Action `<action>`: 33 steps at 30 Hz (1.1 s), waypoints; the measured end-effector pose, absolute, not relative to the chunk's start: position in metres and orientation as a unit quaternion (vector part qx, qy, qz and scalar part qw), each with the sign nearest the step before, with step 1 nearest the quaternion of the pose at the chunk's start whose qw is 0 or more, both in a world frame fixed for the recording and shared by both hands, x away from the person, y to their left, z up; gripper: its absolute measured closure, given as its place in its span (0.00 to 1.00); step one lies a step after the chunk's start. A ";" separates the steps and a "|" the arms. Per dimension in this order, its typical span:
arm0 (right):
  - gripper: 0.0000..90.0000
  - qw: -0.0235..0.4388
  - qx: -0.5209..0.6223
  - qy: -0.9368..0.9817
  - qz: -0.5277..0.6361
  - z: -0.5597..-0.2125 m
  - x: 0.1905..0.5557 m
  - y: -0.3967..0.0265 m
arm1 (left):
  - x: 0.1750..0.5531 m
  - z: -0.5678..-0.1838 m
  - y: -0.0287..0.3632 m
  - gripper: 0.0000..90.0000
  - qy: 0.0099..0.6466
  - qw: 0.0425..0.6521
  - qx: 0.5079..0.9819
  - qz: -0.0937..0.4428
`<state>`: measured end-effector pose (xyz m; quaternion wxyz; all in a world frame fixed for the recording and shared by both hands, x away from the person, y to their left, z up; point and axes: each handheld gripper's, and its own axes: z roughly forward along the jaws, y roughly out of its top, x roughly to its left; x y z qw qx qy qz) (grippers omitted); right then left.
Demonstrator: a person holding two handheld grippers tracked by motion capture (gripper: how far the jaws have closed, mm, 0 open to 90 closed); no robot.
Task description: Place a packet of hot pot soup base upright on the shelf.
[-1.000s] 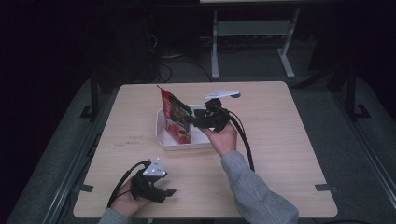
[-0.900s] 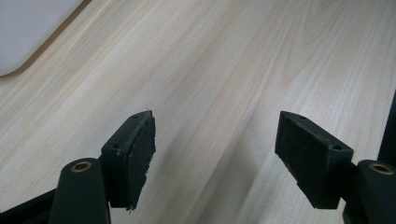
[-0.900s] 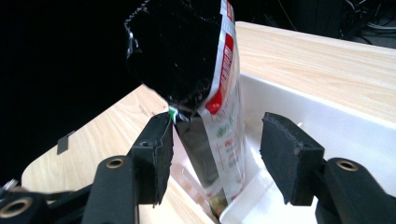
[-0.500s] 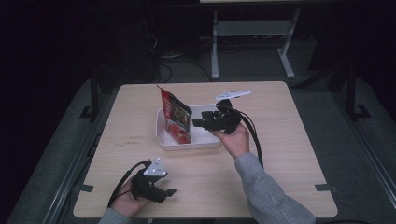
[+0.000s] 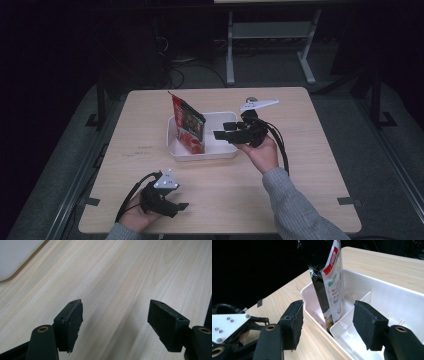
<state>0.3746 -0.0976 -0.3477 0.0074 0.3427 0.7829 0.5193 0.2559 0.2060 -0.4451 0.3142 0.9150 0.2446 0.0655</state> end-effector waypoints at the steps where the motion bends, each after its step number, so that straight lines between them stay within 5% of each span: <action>1: 0.45 0.007 0.343 0.783 0.519 -0.348 0.375 -0.098 | 0.256 -0.445 0.206 0.31 0.245 0.314 0.915 0.065; 33: 0.43 0.008 0.358 0.781 0.513 -0.359 0.351 -0.156 | 0.256 -0.445 0.206 0.29 0.247 0.317 0.913 0.066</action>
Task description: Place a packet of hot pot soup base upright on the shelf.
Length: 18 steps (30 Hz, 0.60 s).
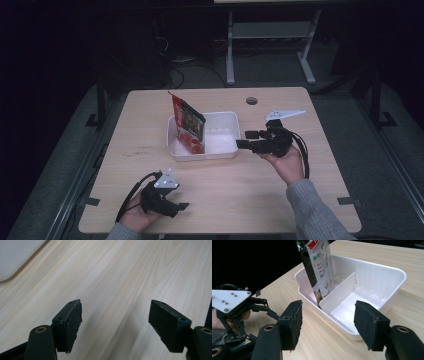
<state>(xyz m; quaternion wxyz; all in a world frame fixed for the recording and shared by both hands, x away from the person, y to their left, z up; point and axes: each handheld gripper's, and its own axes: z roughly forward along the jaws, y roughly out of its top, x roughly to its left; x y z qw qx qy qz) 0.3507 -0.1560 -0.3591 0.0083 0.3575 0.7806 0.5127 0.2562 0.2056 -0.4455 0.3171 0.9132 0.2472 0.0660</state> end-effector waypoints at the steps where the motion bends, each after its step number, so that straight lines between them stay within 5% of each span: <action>1: 0.43 0.008 0.358 0.781 0.513 -0.359 0.351 -0.156 | 0.256 -0.445 0.206 0.29 0.247 0.317 0.913 0.066; 18: 0.40 0.014 0.359 0.783 0.508 -0.367 0.329 -0.185 | 0.256 -0.444 0.206 0.29 0.252 0.322 0.910 0.069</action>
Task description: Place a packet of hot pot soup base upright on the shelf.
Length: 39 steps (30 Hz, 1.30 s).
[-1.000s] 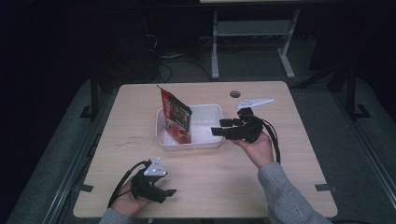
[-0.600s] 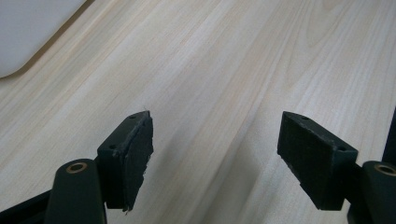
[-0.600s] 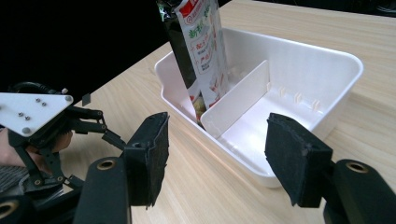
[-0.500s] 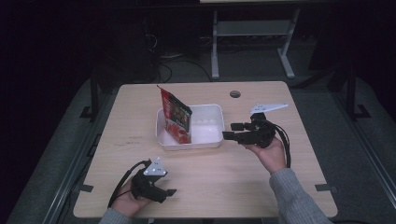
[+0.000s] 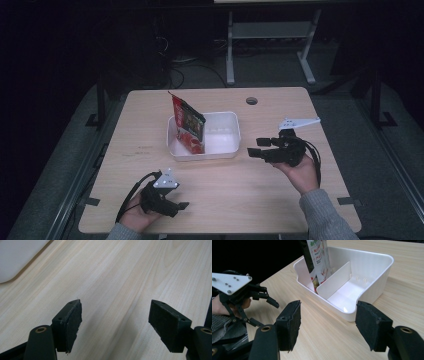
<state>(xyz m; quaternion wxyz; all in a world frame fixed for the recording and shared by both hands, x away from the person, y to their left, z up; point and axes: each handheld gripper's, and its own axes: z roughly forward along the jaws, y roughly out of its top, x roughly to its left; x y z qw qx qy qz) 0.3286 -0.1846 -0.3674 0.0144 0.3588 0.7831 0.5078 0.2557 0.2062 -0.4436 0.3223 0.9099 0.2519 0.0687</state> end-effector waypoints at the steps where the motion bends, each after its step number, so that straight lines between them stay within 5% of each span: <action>1: 0.39 0.016 0.358 0.786 0.504 -0.368 0.328 -0.185 | 0.256 -0.443 0.207 0.29 0.253 0.323 0.909 0.069; 39: 0.37 0.005 0.382 0.783 0.490 -0.417 0.272 -0.235 | 0.255 -0.444 0.207 0.28 0.255 0.326 0.907 0.075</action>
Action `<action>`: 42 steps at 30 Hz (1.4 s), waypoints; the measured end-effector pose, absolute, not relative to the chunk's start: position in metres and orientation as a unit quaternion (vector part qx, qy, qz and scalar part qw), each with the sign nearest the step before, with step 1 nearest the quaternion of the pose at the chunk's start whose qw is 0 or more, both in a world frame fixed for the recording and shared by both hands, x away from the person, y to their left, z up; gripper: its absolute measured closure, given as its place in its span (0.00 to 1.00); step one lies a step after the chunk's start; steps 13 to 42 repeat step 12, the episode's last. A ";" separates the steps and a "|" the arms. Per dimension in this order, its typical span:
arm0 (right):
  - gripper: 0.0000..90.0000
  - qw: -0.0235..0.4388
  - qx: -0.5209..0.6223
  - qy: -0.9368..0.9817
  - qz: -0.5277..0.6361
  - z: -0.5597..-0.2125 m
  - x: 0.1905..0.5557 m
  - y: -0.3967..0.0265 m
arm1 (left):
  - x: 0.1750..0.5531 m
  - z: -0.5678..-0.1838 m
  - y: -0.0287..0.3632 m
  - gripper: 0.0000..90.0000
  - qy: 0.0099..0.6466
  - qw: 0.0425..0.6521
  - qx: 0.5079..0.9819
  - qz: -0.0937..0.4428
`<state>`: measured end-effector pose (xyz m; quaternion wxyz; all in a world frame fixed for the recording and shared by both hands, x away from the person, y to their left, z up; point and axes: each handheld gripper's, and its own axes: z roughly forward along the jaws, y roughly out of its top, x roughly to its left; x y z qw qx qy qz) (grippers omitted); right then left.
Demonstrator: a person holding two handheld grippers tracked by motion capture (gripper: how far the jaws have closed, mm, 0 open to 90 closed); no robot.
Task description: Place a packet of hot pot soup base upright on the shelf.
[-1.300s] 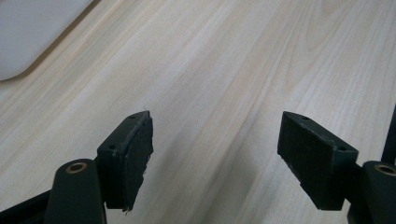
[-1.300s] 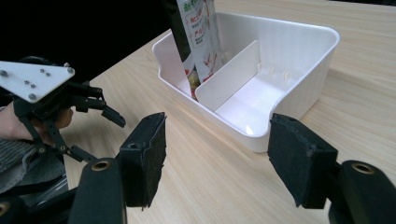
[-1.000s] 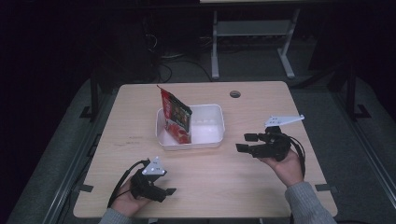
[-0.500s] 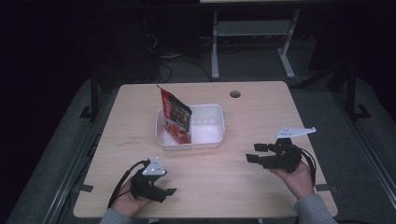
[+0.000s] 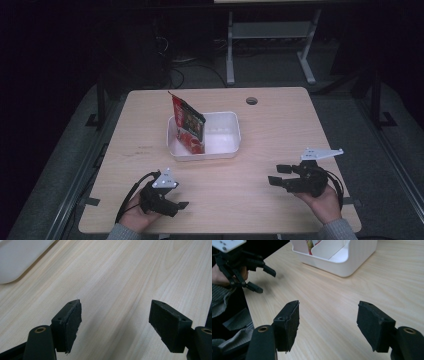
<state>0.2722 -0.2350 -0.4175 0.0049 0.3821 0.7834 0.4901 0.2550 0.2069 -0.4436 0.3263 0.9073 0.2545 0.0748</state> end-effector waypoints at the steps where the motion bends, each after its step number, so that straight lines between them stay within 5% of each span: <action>1: 0.37 0.005 0.382 0.784 0.489 -0.419 0.270 -0.235 | 0.255 -0.444 0.206 0.28 0.255 0.327 0.907 0.075; 12: 0.34 -0.003 0.380 0.780 0.497 -0.442 0.245 -0.237 | 0.253 -0.443 0.201 0.27 0.242 0.334 0.907 0.086; 42: 0.34 -0.003 0.380 0.780 0.497 -0.442 0.245 -0.237 | 0.253 -0.443 0.201 0.27 0.242 0.334 0.907 0.086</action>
